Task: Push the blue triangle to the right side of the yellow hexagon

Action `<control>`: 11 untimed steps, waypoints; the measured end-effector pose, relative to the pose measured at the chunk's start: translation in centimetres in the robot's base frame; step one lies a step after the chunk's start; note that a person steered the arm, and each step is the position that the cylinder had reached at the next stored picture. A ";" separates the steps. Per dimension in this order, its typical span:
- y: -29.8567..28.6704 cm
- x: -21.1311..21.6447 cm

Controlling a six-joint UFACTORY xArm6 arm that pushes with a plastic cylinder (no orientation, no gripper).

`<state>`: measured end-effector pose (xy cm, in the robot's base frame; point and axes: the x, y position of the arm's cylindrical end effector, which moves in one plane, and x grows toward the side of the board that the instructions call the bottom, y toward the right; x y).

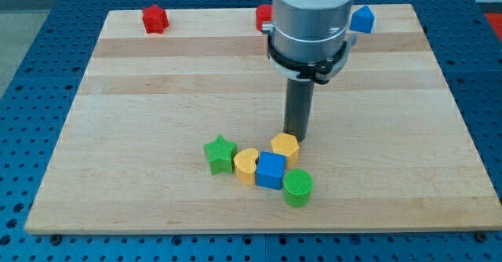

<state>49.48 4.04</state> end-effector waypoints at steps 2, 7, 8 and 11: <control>1.3 -3.1; 19.0 -18.8; 21.7 -21.9; 18.9 -27.1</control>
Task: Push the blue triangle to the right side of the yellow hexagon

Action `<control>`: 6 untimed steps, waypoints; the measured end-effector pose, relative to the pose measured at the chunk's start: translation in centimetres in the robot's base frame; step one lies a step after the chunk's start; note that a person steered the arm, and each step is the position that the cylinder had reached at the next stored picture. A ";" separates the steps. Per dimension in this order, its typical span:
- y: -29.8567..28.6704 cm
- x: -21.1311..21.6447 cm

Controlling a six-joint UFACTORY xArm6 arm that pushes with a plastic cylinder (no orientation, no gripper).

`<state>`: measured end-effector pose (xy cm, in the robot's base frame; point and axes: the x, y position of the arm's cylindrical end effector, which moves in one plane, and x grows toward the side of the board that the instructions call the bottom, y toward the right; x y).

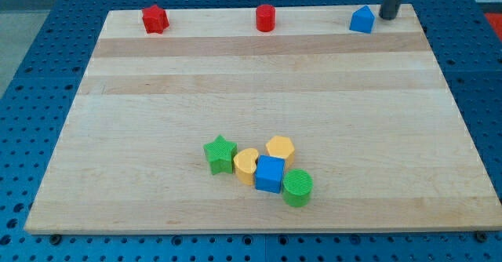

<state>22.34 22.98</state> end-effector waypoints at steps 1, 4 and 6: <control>-2.7 0.0; -8.9 4.1; -13.2 8.9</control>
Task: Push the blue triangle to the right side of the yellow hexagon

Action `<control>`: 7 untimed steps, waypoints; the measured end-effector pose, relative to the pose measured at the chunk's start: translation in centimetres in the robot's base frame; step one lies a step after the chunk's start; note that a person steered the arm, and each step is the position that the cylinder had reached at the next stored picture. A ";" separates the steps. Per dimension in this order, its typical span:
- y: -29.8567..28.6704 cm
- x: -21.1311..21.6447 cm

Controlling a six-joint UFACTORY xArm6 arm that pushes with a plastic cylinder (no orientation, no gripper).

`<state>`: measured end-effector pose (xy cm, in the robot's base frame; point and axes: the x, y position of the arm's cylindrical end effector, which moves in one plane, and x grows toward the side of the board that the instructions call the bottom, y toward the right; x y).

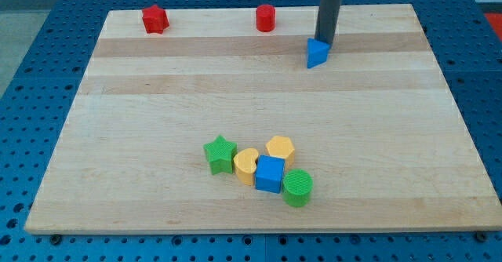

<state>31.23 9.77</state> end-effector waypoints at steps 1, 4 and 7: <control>-2.9 0.4; -6.1 3.8; -1.5 6.3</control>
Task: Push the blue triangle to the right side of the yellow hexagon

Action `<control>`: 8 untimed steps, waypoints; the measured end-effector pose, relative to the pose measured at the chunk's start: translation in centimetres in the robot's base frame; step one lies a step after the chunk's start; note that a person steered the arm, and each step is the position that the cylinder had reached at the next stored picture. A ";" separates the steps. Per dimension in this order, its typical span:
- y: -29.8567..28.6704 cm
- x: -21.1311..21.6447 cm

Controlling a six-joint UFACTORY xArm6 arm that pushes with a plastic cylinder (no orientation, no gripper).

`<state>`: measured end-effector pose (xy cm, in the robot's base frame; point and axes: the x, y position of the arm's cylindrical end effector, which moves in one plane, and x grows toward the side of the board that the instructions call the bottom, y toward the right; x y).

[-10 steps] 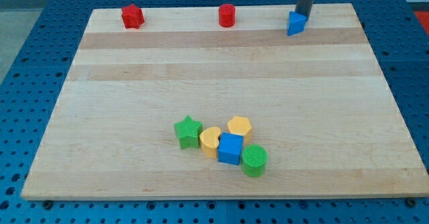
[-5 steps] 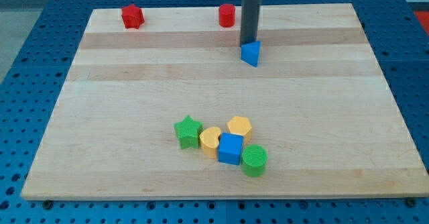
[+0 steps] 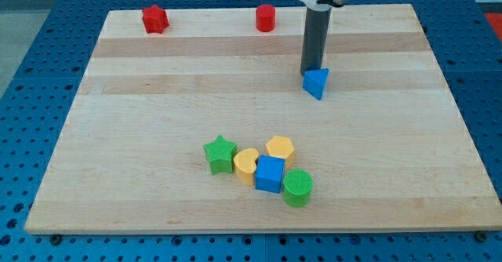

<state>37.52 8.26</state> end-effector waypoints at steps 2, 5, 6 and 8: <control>1.8 3.5; 5.5 6.4; 4.2 5.7; 1.9 6.9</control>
<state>44.42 10.15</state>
